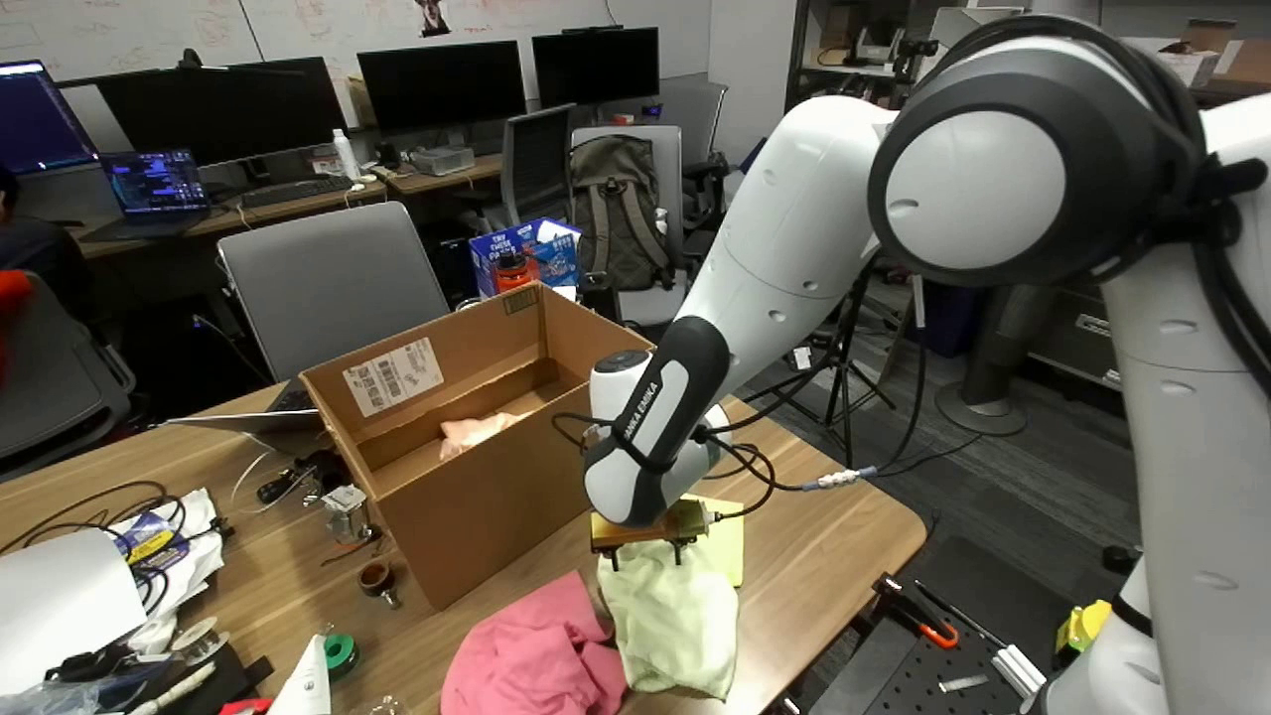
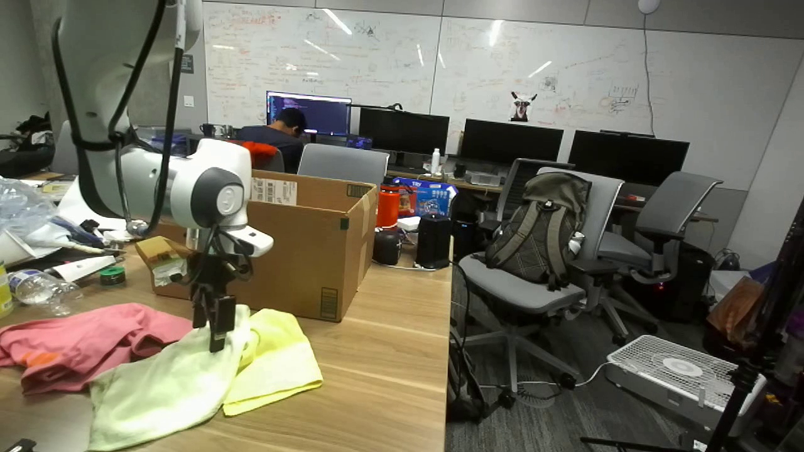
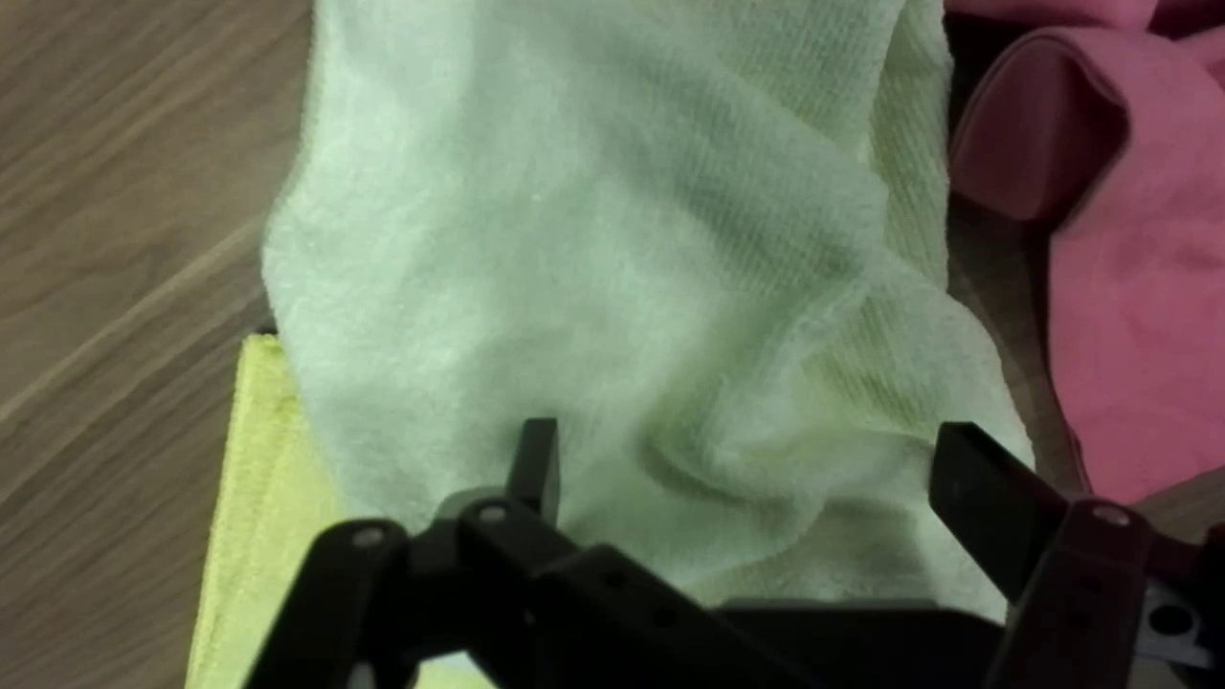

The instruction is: Put the peach shirt, the green and yellow towels and the pink shirt in the box respectively

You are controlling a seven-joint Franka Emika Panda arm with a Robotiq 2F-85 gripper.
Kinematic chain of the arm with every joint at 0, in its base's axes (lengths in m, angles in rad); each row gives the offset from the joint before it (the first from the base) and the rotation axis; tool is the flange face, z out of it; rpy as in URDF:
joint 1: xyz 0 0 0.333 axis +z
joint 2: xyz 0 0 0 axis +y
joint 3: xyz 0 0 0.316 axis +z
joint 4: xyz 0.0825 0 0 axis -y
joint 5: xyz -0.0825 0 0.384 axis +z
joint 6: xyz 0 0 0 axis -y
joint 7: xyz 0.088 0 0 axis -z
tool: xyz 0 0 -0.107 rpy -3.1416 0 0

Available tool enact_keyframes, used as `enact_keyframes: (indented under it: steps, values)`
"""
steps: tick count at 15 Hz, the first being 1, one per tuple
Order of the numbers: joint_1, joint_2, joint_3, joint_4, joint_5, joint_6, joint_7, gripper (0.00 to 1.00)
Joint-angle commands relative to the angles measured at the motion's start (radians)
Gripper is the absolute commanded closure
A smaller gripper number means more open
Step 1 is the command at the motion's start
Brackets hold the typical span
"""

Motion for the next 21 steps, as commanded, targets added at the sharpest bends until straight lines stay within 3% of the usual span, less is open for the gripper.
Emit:
enact_keyframes:
  steps: [1, 21]
  values:
    - [0.018, 0.027, -0.006, 0.026, 0.033, 0.024, -0.028, 0.00]
    - [0.017, 0.073, -0.012, 0.024, 0.078, 0.086, -0.031, 0.00]
